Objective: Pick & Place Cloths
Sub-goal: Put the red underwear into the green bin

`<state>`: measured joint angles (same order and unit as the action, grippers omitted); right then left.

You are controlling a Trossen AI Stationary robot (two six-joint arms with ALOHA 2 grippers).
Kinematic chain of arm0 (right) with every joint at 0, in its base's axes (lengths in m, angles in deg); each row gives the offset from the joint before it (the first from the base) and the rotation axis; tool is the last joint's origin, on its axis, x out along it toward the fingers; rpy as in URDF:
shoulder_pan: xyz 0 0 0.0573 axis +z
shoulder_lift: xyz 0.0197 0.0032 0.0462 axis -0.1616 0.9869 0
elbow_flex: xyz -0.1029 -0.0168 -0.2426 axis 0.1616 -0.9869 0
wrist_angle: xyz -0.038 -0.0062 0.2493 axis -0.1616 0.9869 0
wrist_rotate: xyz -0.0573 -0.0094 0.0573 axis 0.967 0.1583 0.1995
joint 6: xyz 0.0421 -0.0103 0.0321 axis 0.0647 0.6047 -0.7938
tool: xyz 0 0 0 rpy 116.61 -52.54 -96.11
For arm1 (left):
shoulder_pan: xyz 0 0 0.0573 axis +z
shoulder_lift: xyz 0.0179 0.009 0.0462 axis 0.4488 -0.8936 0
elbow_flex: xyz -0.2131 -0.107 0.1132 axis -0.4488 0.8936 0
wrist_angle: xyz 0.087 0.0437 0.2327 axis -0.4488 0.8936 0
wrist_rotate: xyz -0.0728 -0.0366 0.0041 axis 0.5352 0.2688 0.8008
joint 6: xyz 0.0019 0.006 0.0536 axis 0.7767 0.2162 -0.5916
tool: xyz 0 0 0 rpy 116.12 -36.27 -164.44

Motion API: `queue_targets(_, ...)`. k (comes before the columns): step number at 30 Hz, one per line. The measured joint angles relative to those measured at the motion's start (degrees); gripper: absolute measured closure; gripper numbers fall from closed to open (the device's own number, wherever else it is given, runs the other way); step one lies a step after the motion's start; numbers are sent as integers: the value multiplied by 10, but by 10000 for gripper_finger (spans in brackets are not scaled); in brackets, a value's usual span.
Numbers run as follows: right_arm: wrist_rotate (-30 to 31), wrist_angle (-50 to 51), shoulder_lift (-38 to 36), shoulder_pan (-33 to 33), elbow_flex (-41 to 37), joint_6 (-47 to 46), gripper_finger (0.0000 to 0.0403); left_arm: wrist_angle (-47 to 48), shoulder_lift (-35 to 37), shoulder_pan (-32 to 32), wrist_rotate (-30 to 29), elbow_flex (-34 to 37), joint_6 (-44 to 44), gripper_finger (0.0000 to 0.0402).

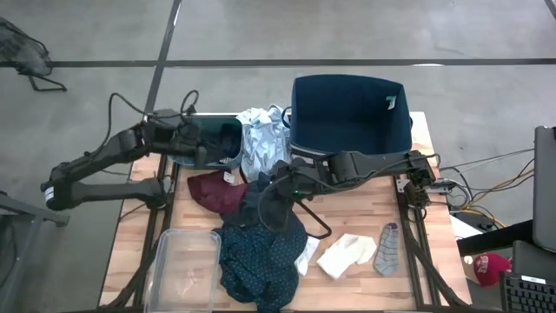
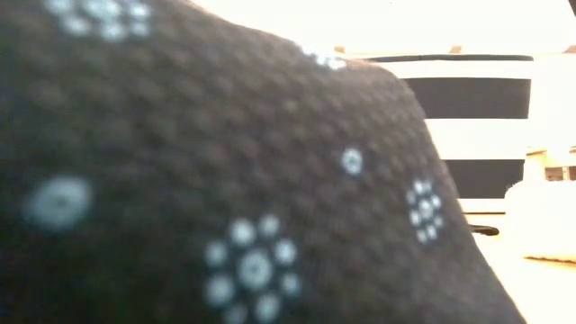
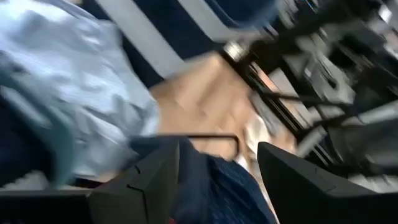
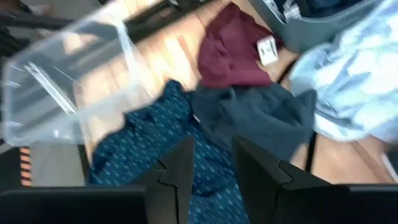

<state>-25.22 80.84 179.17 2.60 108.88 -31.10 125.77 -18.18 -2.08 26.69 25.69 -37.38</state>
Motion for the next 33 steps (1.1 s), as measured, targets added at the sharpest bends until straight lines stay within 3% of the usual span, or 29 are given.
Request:
queue_targets(3,0,41,-1,-3,0,0,281,8,-6,-66,-34,0,14,179)
queue_targets(9,14,78,-2,-5,0,-3,257,62,-42,-212,-174,0,30,179)
queue_targets(14,13,84,-3,-5,0,-7,241,69,-98,-290,-230,10,73,179)
queue_targets(26,14,83,-4,-6,0,-18,218,2,-218,-308,-242,112,164,179)
queue_targets(33,15,83,-4,-6,0,-28,234,-54,-247,-308,-223,171,198,182)
